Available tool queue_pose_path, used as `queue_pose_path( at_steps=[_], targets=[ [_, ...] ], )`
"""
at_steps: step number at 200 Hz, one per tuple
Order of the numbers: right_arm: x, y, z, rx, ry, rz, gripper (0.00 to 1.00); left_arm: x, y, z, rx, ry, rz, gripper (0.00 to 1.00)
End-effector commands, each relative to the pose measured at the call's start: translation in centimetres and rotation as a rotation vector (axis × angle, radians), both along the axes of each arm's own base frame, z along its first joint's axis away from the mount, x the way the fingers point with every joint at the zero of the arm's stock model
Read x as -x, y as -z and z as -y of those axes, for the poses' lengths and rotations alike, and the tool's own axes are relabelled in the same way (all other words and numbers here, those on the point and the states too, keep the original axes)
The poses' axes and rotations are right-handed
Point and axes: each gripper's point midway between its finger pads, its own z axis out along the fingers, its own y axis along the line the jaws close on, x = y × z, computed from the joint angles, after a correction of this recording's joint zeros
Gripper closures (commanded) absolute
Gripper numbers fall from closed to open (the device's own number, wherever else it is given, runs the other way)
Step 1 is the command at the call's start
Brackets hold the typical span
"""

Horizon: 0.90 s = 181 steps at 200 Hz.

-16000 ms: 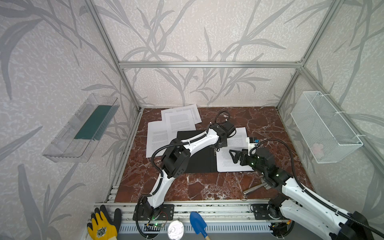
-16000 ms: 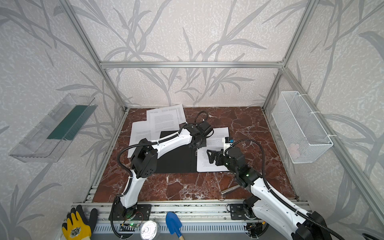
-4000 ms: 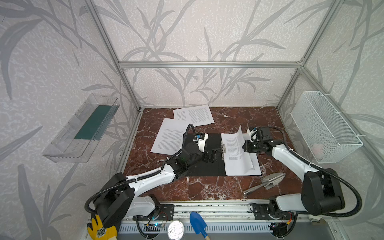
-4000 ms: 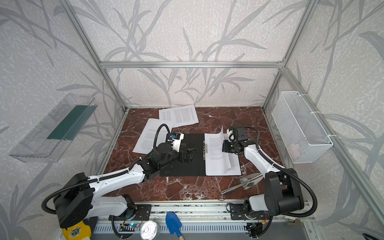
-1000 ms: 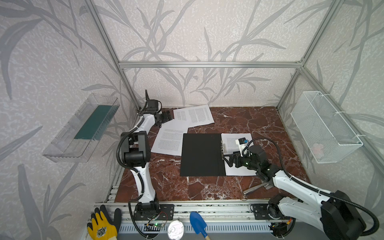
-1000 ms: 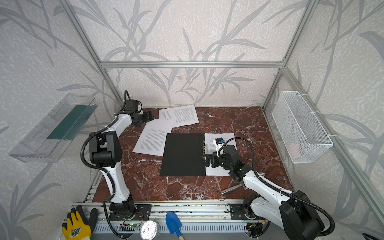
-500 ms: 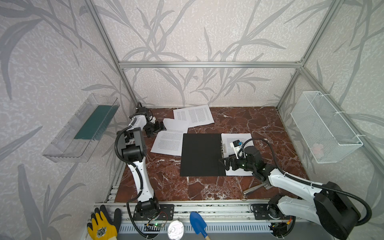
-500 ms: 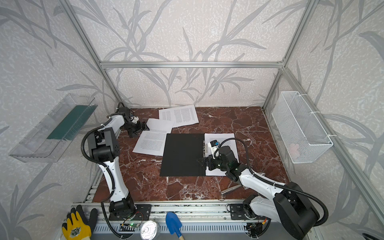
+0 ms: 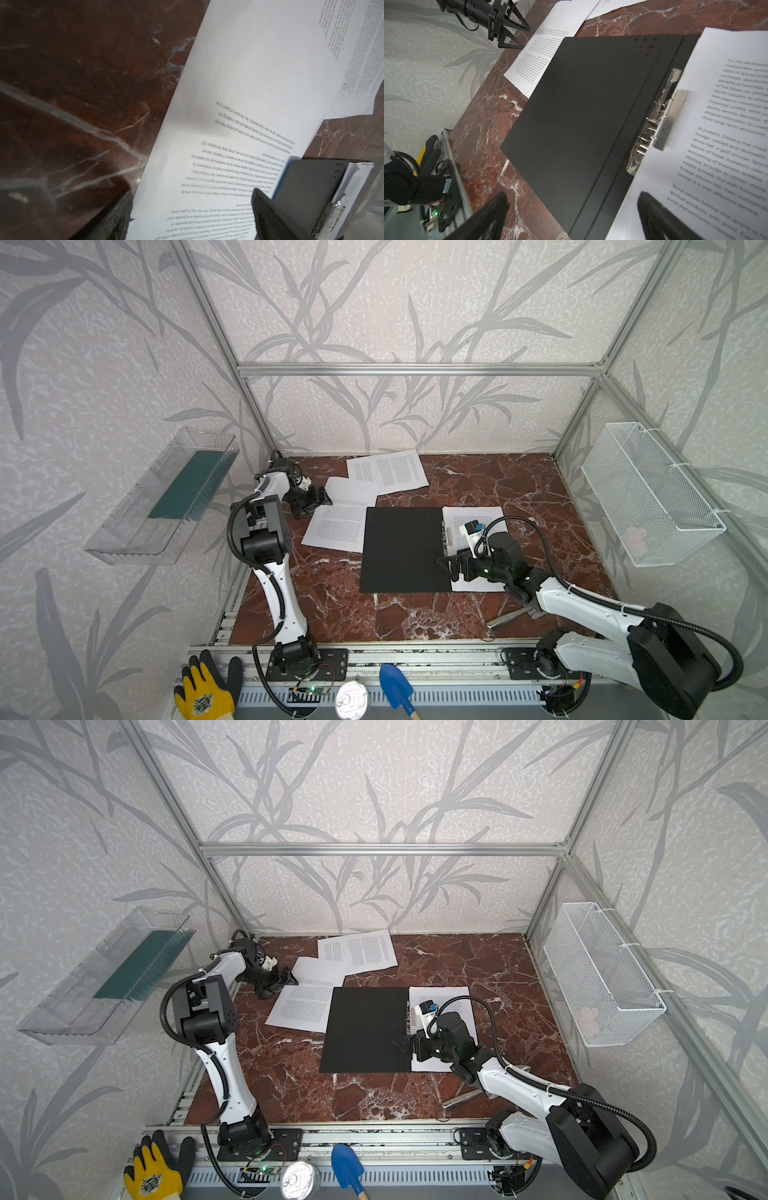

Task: Put the files into the folder
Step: 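Reach the left gripper to the loose printed sheets farther from the robot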

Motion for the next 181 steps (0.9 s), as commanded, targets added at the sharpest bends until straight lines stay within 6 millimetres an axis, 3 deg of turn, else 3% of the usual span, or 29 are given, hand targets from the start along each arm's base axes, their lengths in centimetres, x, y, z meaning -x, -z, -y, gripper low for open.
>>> queue_pose_path(
  at_steps=[1,34,68,116,181],
  targets=[
    [-0.4,-2.3,-0.9,-0.042,-0.023,0.056,0.03,2.1,1.1,-1.0,0.006,-0.040,-0.062,0.09],
    [-0.4,-2.6,-0.8,-0.046,-0.021,0.065,0.03,3.0,1.6,-0.8,0.042,-0.032,-0.097,0.09],
    [-0.3,-2.6,-0.8,-0.046,-0.024,0.064,0.03,3.5,2.2,1.3,0.167,-0.015,-0.124,0.10],
    [-0.2,-2.9,-0.8,-0.053,-0.025,0.072,0.03,4.6,2.3,2.7,0.287,-0.018,-0.137,0.10],
    [-0.2,-3.1,-0.8,-0.058,-0.026,0.074,0.03,3.6,-1.1,4.9,0.439,-0.007,-0.015,0.12]
  ],
)
